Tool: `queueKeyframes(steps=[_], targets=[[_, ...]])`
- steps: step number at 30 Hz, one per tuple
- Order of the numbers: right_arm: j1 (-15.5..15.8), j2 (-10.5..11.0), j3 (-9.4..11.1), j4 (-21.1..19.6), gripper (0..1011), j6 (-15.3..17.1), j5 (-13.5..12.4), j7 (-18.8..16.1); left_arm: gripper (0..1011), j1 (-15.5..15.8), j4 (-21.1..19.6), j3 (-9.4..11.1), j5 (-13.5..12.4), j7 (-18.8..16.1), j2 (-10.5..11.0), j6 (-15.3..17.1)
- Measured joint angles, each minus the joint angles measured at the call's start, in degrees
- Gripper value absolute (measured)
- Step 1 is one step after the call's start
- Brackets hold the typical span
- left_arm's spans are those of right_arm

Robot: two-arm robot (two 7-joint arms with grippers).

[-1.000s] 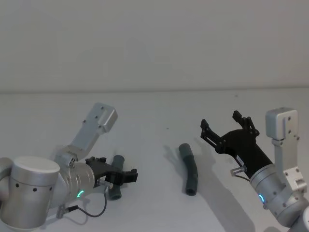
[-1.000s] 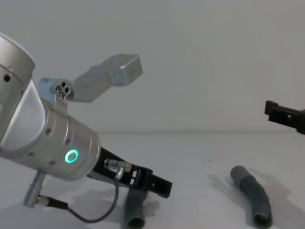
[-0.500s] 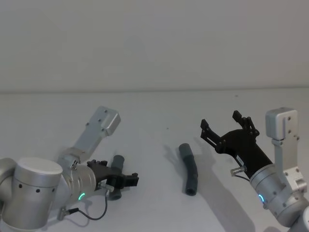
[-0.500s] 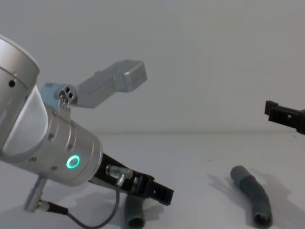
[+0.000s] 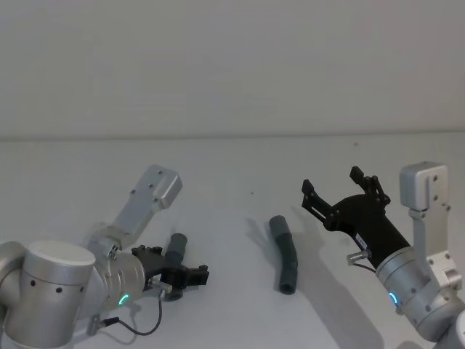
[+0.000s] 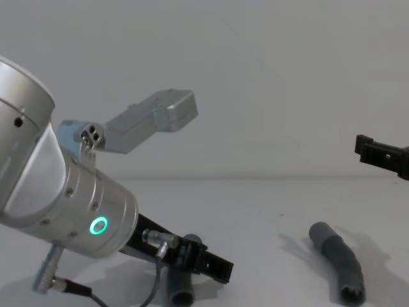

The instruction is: Use both hands to pick up one end of the pipe from the table, align the ends, and insert them.

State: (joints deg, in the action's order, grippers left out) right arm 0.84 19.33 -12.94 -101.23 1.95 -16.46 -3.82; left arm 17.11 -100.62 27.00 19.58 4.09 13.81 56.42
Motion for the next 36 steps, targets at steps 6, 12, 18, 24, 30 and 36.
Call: queueKeyframes(steps=[6, 12, 18, 24, 30, 36], targets=[[0.0, 0.0, 0.0, 0.0, 1002, 0.0, 0.0, -0.01, 929, -0.06, 0.08, -0.05, -0.09, 0.07, -0.02, 0.0], [0.0, 0.0, 0.0, 0.0, 1002, 0.0, 0.0, -0.01, 802, -0.08, 0.12, -0.08, -0.2, 0.09, -0.04, 0.0], [0.0, 0.0, 0.0, 0.0, 1002, 0.0, 0.0, -0.01, 698, -0.11, 0.16, -0.09, -0.2, 0.12, -0.07, -0.02], [0.0, 0.0, 0.0, 0.0, 1002, 0.0, 0.0, -0.01, 656, -0.13, 0.19, -0.13, -0.2, 0.14, -0.1, -0.05], [0.0, 0.0, 0.0, 0.0, 1002, 0.0, 0.0, 0.0, 621, -0.16, 0.21, -0.12, -0.21, 0.17, -0.1, -0.09], [0.0, 0.0, 0.0, 0.0, 1002, 0.0, 0.0, 0.0, 578, -0.17, 0.21, -0.1, -0.2, 0.2, -0.1, -0.1]])
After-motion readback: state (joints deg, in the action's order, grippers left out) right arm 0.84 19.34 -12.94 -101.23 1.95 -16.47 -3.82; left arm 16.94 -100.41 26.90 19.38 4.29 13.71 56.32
